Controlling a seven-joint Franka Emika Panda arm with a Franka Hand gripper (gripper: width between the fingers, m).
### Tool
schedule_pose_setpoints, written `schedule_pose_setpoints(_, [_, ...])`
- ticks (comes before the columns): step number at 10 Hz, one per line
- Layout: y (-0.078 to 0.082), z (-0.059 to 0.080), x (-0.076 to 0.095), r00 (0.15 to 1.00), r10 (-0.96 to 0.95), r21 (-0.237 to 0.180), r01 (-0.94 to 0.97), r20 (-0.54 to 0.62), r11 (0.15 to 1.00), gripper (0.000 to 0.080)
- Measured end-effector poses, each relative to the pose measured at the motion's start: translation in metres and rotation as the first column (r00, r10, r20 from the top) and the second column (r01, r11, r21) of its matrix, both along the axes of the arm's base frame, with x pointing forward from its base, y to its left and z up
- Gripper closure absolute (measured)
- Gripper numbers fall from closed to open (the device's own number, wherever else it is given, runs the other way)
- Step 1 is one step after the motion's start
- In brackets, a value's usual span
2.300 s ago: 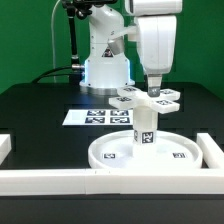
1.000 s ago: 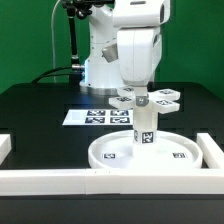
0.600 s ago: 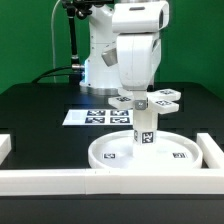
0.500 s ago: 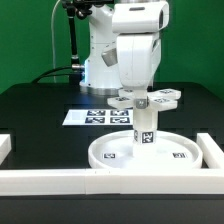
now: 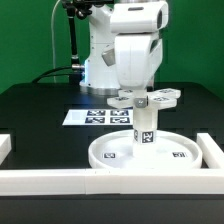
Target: Assemble round table
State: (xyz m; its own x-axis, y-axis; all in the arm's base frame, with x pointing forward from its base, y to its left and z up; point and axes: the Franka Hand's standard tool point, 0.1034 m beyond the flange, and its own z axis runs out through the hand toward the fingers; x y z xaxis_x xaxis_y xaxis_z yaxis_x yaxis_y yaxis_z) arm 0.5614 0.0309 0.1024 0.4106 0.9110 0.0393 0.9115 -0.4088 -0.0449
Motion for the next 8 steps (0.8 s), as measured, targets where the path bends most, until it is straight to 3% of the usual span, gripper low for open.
schedule_pose_setpoints(3, [-0.0012,-0.0009,-0.0005,0.909,-0.414,0.019,0.415,-0.038,0.91,0.0348])
schedule_pose_setpoints(5, [-0.0002,-0.0011,0.0002,0.76,-0.647,0.029,0.649,-0.06,0.76,0.0348])
schedule_pose_setpoints(8, [0.0023,-0.0013,0.0004,0.632,-0.772,0.022,0.774,-0.066,0.632,0.0347])
